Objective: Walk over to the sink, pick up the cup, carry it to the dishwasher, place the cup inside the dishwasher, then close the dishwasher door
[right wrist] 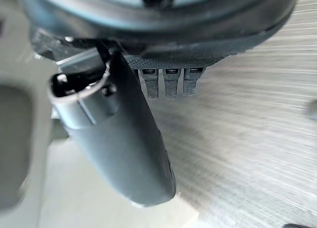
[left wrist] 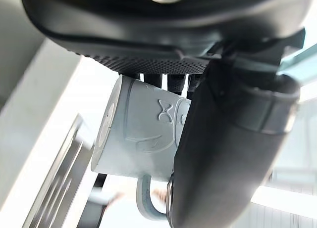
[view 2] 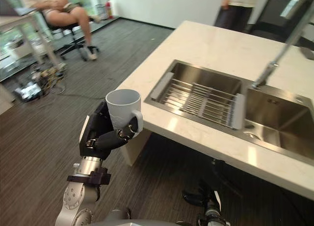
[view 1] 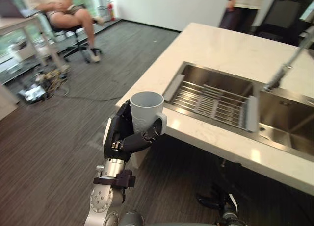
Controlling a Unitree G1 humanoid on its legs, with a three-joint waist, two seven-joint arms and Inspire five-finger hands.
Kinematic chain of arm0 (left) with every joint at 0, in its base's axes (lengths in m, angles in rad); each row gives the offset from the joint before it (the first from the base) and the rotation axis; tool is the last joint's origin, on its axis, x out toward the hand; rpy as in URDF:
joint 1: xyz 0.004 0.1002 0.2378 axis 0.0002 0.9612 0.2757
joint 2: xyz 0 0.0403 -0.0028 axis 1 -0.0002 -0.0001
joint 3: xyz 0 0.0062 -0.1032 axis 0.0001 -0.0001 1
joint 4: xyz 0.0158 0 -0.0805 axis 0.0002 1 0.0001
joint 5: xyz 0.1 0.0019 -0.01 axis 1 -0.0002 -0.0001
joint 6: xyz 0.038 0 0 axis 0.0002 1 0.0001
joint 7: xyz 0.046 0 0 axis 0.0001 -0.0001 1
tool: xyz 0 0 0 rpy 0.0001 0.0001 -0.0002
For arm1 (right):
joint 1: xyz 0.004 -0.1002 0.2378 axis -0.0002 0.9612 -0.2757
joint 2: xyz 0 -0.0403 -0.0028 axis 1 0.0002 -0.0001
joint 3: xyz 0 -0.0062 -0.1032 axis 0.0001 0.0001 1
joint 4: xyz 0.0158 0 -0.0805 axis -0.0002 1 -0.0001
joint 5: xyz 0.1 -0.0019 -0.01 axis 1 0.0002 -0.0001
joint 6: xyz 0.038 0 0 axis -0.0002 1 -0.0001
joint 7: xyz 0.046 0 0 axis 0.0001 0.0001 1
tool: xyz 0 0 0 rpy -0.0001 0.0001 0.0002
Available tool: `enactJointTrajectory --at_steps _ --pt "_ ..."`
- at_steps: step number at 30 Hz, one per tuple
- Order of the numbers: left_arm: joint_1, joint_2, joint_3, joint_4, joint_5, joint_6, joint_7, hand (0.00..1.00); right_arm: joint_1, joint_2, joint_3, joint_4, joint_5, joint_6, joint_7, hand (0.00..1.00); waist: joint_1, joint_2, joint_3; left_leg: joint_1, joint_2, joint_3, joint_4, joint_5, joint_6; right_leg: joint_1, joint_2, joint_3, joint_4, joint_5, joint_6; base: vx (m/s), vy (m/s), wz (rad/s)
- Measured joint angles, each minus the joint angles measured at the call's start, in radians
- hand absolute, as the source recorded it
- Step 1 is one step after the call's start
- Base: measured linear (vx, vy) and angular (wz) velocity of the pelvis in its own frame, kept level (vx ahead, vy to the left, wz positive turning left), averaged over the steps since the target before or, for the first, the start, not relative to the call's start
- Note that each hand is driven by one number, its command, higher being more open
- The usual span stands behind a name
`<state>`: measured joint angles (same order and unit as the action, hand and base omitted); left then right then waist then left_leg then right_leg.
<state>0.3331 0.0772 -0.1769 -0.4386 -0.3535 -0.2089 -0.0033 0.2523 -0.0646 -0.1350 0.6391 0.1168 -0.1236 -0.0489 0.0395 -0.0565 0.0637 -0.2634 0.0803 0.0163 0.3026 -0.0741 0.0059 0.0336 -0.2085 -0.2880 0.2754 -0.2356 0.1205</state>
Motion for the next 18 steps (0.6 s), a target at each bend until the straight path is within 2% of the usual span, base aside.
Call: enactJointTrajectory --at_steps 1,2,3,4,6,7,8,9,10,11,12,13,14,16,17,18 --pt "0.001 -0.007 0.017 0.002 -0.001 0.000 0.008 0.30 -0.020 -0.005 0.001 -0.006 0.000 -0.004 -0.006 0.90 -0.002 0.000 0.013 -0.026 0.082 0.202 0.080 -0.032 0.033 0.024 -0.002 -0.047 -0.012 0.000 0.001 -0.04 -0.041 1.32" --pt "-0.001 -0.013 0.023 0.003 -0.002 0.000 0.012 0.30 -0.031 -0.012 0.002 -0.009 0.000 -0.005 -0.011 0.90 -0.005 0.016 0.018 -0.030 0.122 0.294 0.133 -0.046 0.043 0.041 0.003 -0.077 -0.016 0.000 0.001 0.00 0.010 1.29" --pt "-0.001 -0.018 0.020 0.004 -0.005 -0.001 0.015 0.30 -0.043 -0.039 0.003 -0.007 -0.001 -0.005 -0.021 0.90 -0.005 0.045 0.014 -0.022 0.169 0.417 0.169 -0.076 0.038 0.060 0.012 -0.114 -0.016 -0.002 0.003 0.00 0.117 1.12" --pt "-0.001 -0.014 0.024 0.005 -0.010 -0.012 0.015 0.30 -0.066 -0.048 0.003 0.003 -0.001 -0.004 -0.033 0.90 -0.001 0.042 0.015 -0.023 0.152 0.427 0.153 -0.073 0.026 0.065 -0.001 -0.114 -0.018 -0.006 0.001 0.00 0.139 0.99" --pt "-0.001 -0.015 0.037 0.005 -0.011 -0.021 0.016 0.30 -0.098 -0.050 0.004 0.007 -0.001 -0.005 -0.038 0.90 -0.005 0.041 0.017 -0.037 0.105 0.418 0.135 -0.074 0.020 0.065 -0.020 -0.109 -0.032 -0.026 -0.024 0.01 0.177 0.67" --pt "-0.001 -0.014 0.051 0.012 -0.011 -0.021 0.018 0.30 -0.132 -0.049 0.003 0.032 -0.002 -0.003 -0.039 0.90 -0.010 0.032 0.022 -0.048 0.070 0.410 0.134 -0.079 0.028 0.067 -0.044 -0.125 -0.035 -0.039 -0.029 0.04 0.261 0.77" --pt "0.000 -0.006 0.061 0.022 -0.012 -0.020 0.020 0.30 -0.152 -0.044 0.004 0.056 -0.002 -0.002 -0.038 0.90 -0.010 0.012 0.033 -0.051 0.045 0.407 0.170 -0.101 0.051 0.083 -0.076 -0.147 -0.030 -0.054 -0.034 0.06 0.228 0.65" --pt "0.001 -0.007 0.062 0.027 -0.015 -0.019 0.021 0.30 -0.155 -0.043 0.003 0.064 -0.002 0.001 -0.038 0.90 -0.010 0.018 0.032 -0.049 0.040 0.401 0.192 -0.122 0.059 0.094 -0.086 -0.157 -0.012 -0.062 -0.044 0.13 0.204 0.66" --pt "-0.001 -0.019 0.067 0.043 -0.020 -0.019 0.022 0.30 -0.159 -0.040 0.005 0.071 -0.003 0.006 -0.037 0.90 -0.017 0.024 0.037 -0.042 0.021 0.372 0.215 -0.159 0.068 0.086 -0.116 -0.144 0.117 -0.048 -0.047 0.15 0.158 0.63" --pt "-0.001 -0.015 0.070 0.049 -0.020 -0.017 0.023 0.30 -0.158 -0.038 0.006 0.075 -0.003 0.007 -0.035 0.90 -0.029 0.023 0.037 -0.038 0.002 0.347 0.221 -0.170 0.079 0.058 -0.139 -0.127 0.212 -0.029 -0.066 0.22 0.227 1.03" --pt "-0.001 -0.011 0.067 0.052 -0.020 -0.014 0.023 0.30 -0.158 -0.033 0.007 0.090 -0.003 0.009 -0.033 0.90 -0.041 0.023 0.040 -0.025 -0.024 0.305 0.219 -0.182 0.092 -0.019 -0.155 -0.040 0.398 0.053 -0.131 0.25 0.254 1.17" --pt "-0.006 -0.003 0.060 0.052 -0.020 -0.015 0.023 0.30 -0.155 -0.027 0.007 0.095 -0.004 0.014 -0.032 0.90 -0.048 0.027 0.045 -0.012 -0.034 0.262 0.217 -0.192 0.098 -0.088 -0.116 0.075 0.520 0.041 -0.106 0.26 0.231 1.15" --pt "-0.006 0.002 0.062 0.053 -0.020 -0.015 0.024 0.30 -0.153 -0.024 0.007 0.095 -0.005 0.014 -0.030 0.90 -0.052 0.028 0.046 -0.003 -0.043 0.238 0.211 -0.192 0.096 -0.113 -0.086 0.119 0.549 0.017 -0.091 0.35 0.212 1.06" --pt "-0.007 0.010 0.061 0.060 -0.022 -0.015 0.027 0.30 -0.121 -0.007 0.008 0.050 -0.006 0.015 -0.029 0.90 -0.048 0.026 0.047 0.083 -0.089 0.174 0.153 -0.184 0.104 -0.193 0.010 0.256 0.527 -0.054 -0.058 0.35 0.154 0.95" --pt "-0.007 0.010 0.061 0.060 -0.022 -0.015 0.027 0.30 -0.115 -0.003 0.008 0.036 -0.006 0.015 -0.029 0.90 -0.047 0.025 0.047 0.093 -0.095 0.167 0.146 -0.184 0.104 -0.201 0.020 0.270 0.518 -0.059 -0.054 0.25 0.060 0.83" --pt "-0.012 0.011 0.057 0.059 -0.026 -0.015 0.027 0.30 -0.089 0.011 0.009 -0.016 -0.006 0.014 -0.026 0.90 -0.047 0.026 0.047 0.132 -0.113 0.136 0.121 -0.184 0.104 -0.227 0.064 0.330 0.472 -0.069 -0.043 0.31 0.016 0.92"
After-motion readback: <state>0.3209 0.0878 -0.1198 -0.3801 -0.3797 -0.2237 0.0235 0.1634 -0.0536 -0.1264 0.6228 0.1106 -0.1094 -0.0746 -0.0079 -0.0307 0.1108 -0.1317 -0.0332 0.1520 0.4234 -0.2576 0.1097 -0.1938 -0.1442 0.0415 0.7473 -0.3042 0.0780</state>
